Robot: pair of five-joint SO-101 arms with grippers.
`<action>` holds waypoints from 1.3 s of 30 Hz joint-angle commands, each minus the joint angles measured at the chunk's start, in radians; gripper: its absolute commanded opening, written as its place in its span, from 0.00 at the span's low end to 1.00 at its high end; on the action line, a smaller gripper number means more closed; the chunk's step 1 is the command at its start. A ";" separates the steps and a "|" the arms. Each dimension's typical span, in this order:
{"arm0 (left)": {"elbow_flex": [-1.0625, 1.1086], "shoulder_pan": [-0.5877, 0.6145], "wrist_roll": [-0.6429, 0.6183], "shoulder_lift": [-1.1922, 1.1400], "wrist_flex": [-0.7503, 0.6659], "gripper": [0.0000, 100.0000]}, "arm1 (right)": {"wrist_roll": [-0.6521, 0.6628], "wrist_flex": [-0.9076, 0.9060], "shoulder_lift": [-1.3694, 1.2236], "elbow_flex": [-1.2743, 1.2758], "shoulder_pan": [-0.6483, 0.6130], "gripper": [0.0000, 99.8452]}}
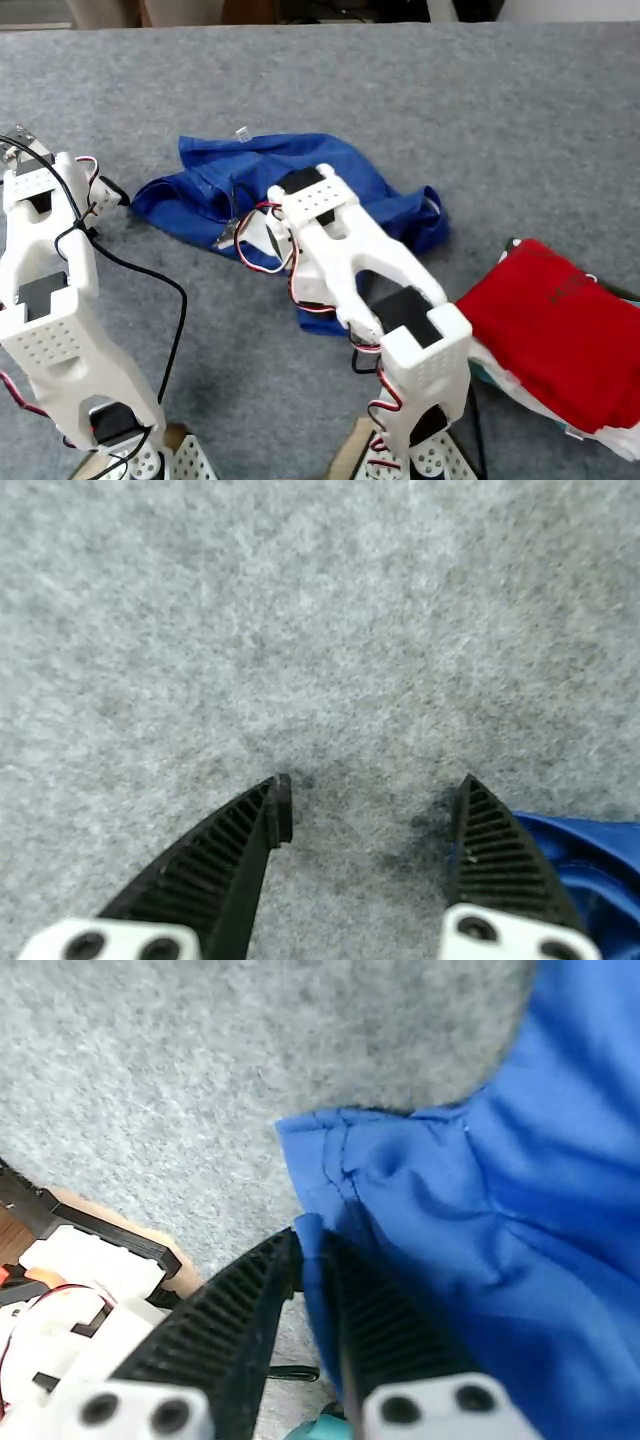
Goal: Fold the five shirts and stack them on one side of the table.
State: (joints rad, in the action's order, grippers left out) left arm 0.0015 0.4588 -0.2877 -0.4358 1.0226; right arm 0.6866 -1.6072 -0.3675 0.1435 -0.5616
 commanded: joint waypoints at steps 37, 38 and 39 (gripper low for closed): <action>-0.230 -0.103 -0.100 0.007 0.215 0.26 | -0.442 0.040 -0.553 -1.715 0.568 0.00; -0.265 -0.121 -0.132 0.007 0.242 0.26 | -0.468 0.044 -0.585 -1.715 0.565 0.00; -0.304 -0.140 -0.164 0.007 0.264 0.26 | -0.493 0.046 -0.615 -1.715 0.559 0.00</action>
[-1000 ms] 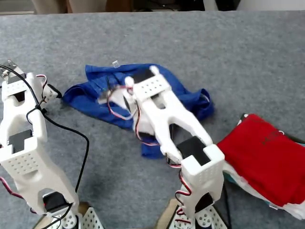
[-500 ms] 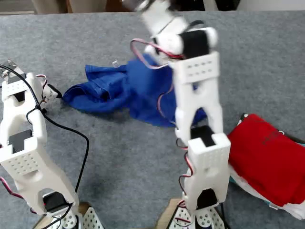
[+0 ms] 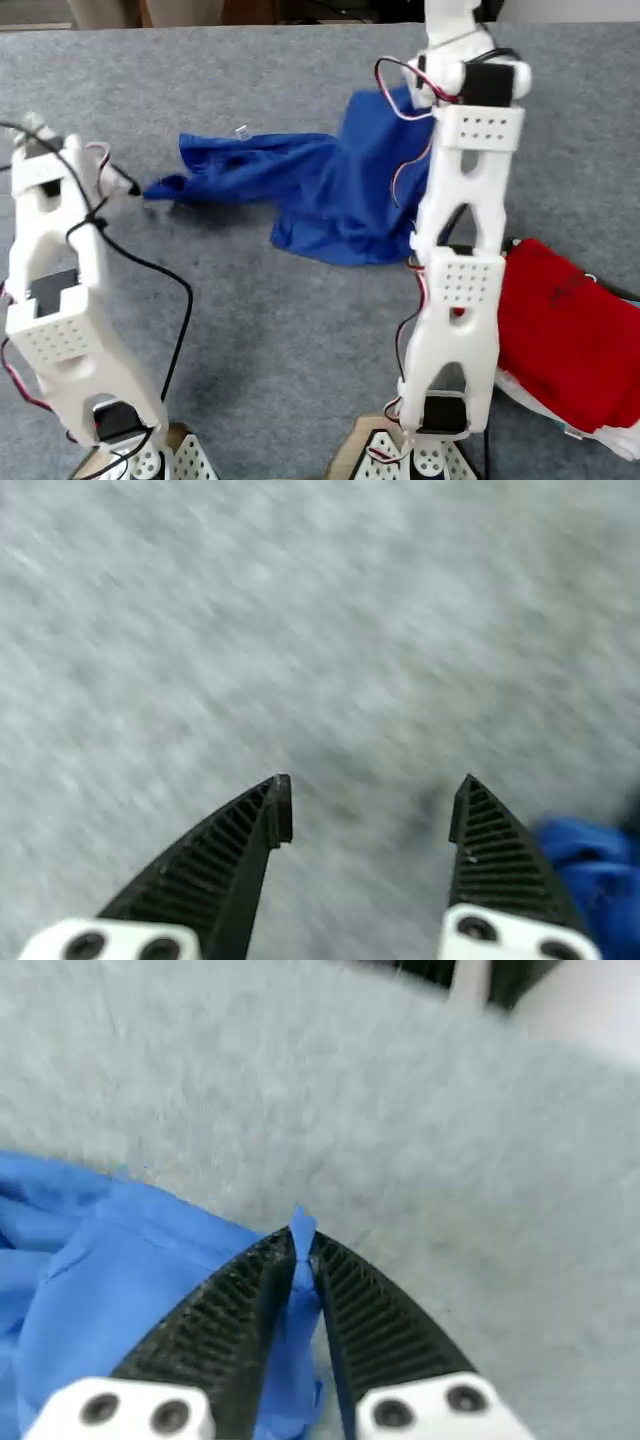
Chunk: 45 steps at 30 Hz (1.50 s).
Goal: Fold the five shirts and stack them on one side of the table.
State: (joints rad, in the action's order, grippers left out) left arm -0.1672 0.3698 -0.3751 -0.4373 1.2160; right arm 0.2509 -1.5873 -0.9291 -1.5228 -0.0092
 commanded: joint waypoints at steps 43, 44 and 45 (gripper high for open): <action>-0.035 -0.129 0.284 -0.140 0.028 0.08 | -0.107 0.198 -0.374 -0.142 -0.012 0.00; -0.038 -0.129 0.273 -0.140 0.021 0.05 | -0.107 0.198 -0.374 -0.142 -0.012 0.00; -0.043 -0.129 0.264 -0.140 0.023 0.04 | -0.107 0.198 -0.374 -0.142 -0.012 0.00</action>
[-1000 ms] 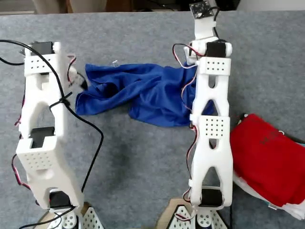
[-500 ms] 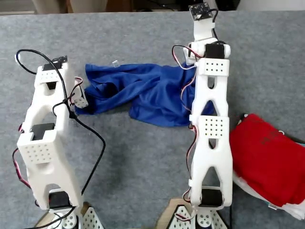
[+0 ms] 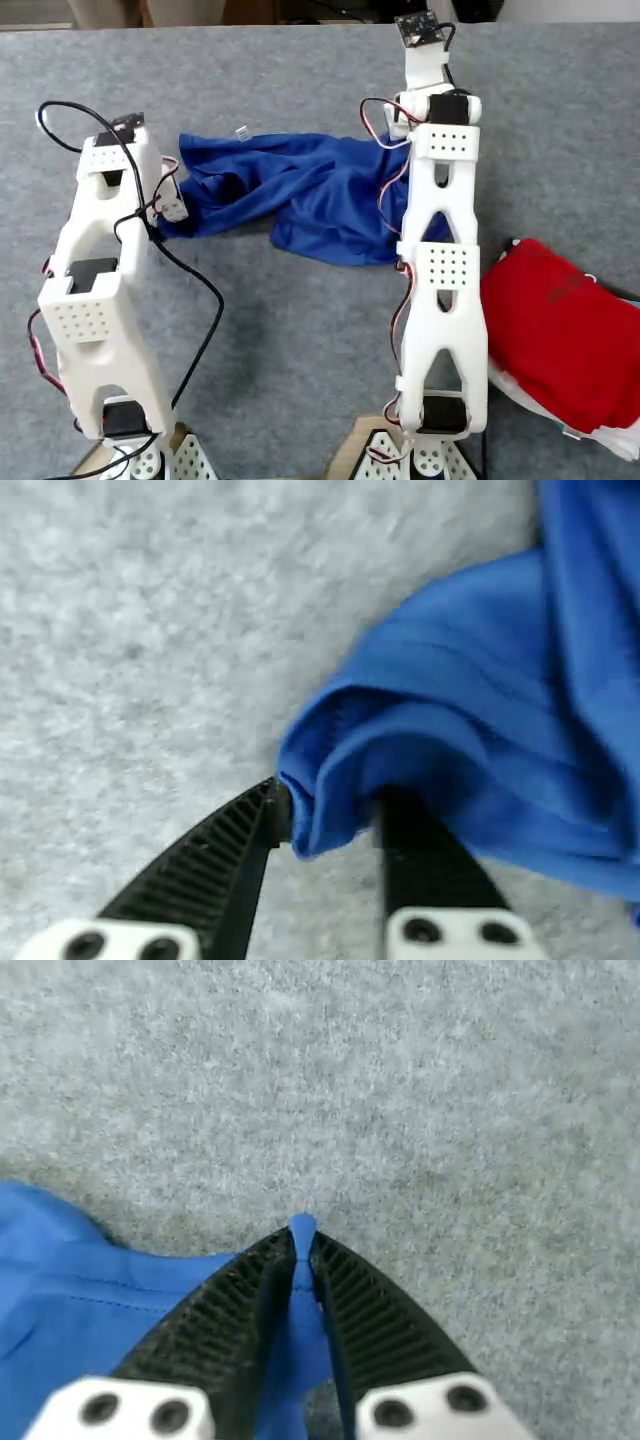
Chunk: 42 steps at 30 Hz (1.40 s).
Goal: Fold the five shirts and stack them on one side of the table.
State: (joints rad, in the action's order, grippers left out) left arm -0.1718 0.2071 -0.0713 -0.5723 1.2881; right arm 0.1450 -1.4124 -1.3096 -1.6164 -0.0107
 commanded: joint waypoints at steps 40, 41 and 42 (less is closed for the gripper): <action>-0.135 0.118 0.014 -0.005 -0.008 0.03 | 0.043 0.018 0.001 -0.045 -0.041 0.00; -0.135 0.118 0.014 -0.005 -0.014 0.02 | 0.043 0.018 0.001 -0.045 -0.041 0.00; -0.135 0.120 0.014 -0.005 -0.014 0.02 | 0.043 0.018 0.001 -0.045 -0.041 0.00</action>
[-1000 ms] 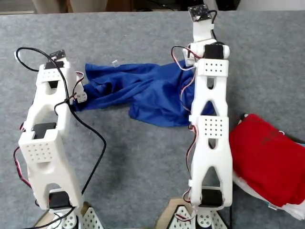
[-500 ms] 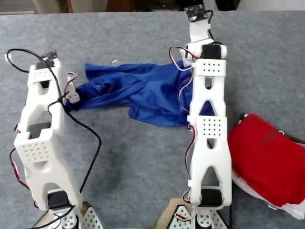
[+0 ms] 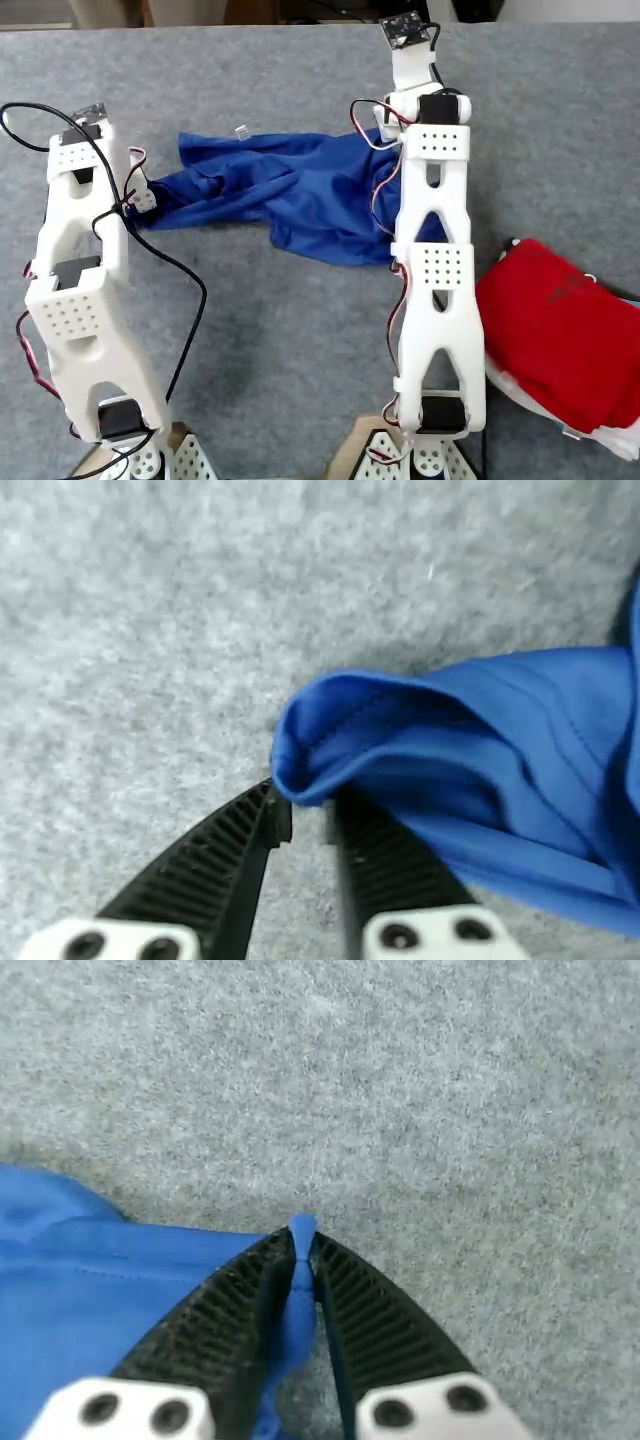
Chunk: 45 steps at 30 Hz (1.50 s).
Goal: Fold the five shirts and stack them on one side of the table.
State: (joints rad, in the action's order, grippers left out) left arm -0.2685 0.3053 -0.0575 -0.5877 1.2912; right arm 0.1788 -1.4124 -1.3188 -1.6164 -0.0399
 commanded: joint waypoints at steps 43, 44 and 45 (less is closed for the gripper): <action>-0.756 0.005 -0.163 0.638 0.470 0.02 | 0.149 -0.348 1.346 -0.044 -0.021 0.00; -0.713 0.005 -0.160 0.694 0.470 0.02 | 0.149 -0.348 1.380 -0.044 -0.021 0.00; -0.671 0.006 -0.158 0.748 0.470 0.02 | 0.149 -0.348 1.415 -0.044 -0.021 0.00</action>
State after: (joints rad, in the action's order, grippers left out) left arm -1.0357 0.3115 -0.2186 -0.0123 1.7484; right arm 0.3261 -1.7561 -0.0207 -1.6318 -0.0491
